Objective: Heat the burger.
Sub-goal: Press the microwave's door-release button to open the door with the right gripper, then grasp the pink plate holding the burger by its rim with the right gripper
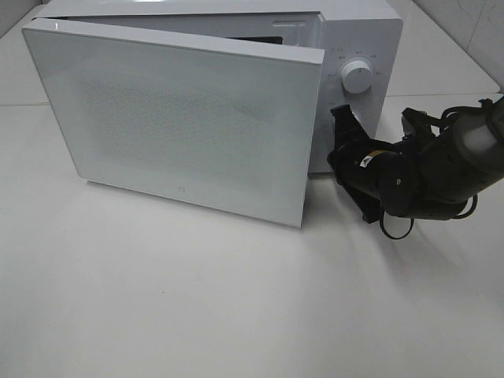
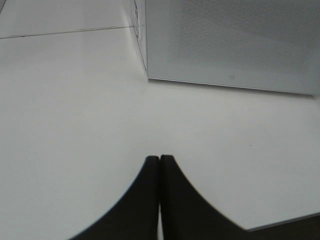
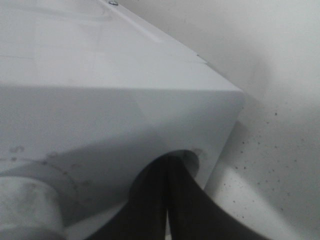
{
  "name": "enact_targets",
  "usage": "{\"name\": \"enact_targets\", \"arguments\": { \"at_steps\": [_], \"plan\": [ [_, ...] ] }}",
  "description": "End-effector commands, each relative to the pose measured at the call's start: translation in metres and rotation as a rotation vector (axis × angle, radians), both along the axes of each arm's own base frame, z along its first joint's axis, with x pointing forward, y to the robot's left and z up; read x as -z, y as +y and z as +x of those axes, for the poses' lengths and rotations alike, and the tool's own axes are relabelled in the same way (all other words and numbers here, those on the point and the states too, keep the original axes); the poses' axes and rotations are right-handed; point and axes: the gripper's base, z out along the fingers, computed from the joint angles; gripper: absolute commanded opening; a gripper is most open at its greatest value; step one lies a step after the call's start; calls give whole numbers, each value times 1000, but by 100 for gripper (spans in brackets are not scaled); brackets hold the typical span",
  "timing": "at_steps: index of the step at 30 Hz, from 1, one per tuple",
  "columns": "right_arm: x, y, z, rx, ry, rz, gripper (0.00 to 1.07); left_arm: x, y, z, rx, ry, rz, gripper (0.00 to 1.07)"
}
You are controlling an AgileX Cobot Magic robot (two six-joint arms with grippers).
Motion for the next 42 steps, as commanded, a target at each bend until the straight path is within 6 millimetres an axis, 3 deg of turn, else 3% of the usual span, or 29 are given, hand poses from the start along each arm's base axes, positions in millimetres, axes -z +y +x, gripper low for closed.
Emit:
{"name": "enact_targets", "arguments": {
  "at_steps": [1, 12, 15, 17, 23, 29, 30, 31, 33, 35, 38, 42],
  "plan": [
    [-42, 6, 24, -12, -297, 24, 0, 0, 0, 0, 3, -16, -4, 0],
    [-40, 6, 14, -59, -177, 1, 0, 0, 0, 0, 3, -16, -4, 0],
    [-37, 3, 3, -75, -111, -27, 0, 0, 0, 0, 3, -16, -4, 0],
    [-32, -3, -15, -104, -42, -74, 1, 0, 0, 0, 3, -16, -4, 0],
    [-37, -12, -35, -141, -33, -154, 3, 0, 0, 0, 3, -16, -4, 0],
    [-47, -19, -55, -305, -35, -440, 5, 0, 0, 0, 3, -16, -4, 0],
    [-50, -20, -60, -378, -44, -560, 5, 0, 0, 0, 3, -16, -4, 0],
    [-50, -20, -60, -378, -44, -560, 5, 0, 0, 0, 3, -16, -4, 0],
    [-57, -21, -65, -501, -84, -758, 6, 0, 0, 0, 3, -16, -4, 0],
    [-60, -20, -66, -540, -102, -815, 7, 0, 0, 0, 3, -16, -4, 0],
    [-69, -19, -71, -713, -159, -1051, 8, 0, 0, 0, 3, -16, -4, 0],
    [-72, -19, -75, -809, -163, -1149, 8, 0, 0, 0, 3, -16, -4, 0]
  ]
}}
